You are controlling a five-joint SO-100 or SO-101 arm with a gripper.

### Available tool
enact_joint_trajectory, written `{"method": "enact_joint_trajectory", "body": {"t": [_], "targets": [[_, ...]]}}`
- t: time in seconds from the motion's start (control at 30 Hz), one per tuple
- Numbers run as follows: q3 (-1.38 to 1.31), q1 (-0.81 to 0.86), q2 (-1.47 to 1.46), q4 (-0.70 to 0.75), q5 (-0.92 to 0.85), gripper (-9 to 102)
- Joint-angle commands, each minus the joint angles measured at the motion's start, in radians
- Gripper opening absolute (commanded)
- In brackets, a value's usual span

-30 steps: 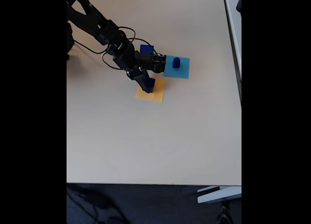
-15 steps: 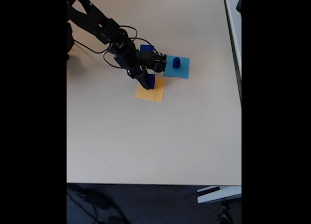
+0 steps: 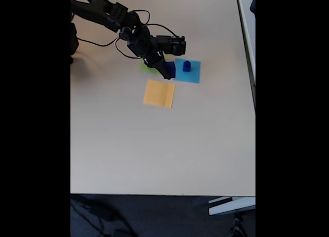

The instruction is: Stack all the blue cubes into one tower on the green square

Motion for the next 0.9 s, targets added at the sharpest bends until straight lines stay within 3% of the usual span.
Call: {"method": "enact_joint_trajectory", "body": {"t": [0.0, 0.4, 0.87], "targets": [[-0.121, -0.048, 0.121, 0.067, 0.078, 13], [-0.040, -0.233, 0.147, 0.160, 0.508, 11], [0.130, -0.224, 0.207, 0.135, 0.463, 11]]}}
